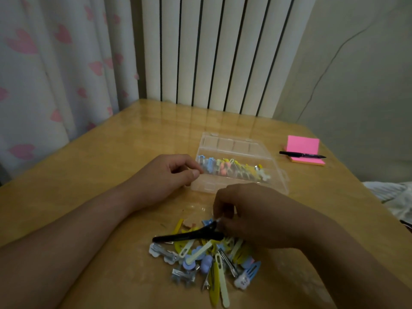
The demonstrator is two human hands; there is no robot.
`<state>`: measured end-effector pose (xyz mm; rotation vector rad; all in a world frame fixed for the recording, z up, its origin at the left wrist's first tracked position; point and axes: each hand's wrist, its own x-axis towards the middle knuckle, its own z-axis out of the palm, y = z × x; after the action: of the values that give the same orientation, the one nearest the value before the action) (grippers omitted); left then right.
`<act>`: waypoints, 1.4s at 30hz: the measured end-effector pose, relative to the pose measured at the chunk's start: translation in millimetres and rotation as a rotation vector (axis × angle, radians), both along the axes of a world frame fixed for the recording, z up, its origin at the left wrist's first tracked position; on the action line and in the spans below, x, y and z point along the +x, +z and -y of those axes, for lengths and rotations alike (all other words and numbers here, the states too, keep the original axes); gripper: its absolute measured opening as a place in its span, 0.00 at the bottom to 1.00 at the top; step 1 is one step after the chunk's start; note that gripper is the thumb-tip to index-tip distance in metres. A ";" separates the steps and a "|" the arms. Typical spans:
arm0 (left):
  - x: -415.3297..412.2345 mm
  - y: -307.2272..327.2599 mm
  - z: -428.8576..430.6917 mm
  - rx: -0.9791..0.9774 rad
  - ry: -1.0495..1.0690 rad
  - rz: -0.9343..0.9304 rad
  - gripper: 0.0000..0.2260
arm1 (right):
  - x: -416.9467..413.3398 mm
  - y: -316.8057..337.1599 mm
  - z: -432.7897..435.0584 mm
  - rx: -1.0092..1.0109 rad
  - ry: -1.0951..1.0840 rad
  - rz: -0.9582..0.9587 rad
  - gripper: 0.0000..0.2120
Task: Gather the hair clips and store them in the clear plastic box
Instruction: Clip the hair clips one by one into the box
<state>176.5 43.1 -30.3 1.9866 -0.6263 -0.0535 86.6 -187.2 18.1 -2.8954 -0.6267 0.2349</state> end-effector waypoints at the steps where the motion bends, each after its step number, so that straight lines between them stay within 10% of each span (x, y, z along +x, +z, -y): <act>1: 0.5 -0.5 -0.2 -0.002 -0.002 0.001 0.06 | 0.3 -1.2 -1.1 0.004 -0.002 -0.007 0.07; 10: 1.1 -0.2 0.3 -0.015 -0.021 -0.011 0.06 | 0.6 3.4 6.1 0.153 0.017 -0.044 0.04; 15: 0.4 1.1 0.5 -0.030 -0.013 -0.019 0.05 | 28.4 24.8 30.7 0.541 -0.271 0.319 0.01; 28: 2.9 -0.2 -0.2 -0.018 -0.008 0.002 0.05 | 111.8 3.0 48.0 0.078 -0.586 0.307 0.04; 36: 2.5 -0.6 -0.9 -0.020 -0.008 -0.003 0.05 | 73.4 -9.4 54.3 0.346 -0.555 0.558 0.06; 42: 1.1 1.2 -0.1 -0.007 0.000 -0.003 0.05 | 12.9 12.6 39.4 0.455 -0.225 0.157 0.05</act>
<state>177.7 43.3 -29.1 1.9791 -0.6238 -0.0540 99.5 -226.6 30.7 -2.5236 -0.3168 -0.1491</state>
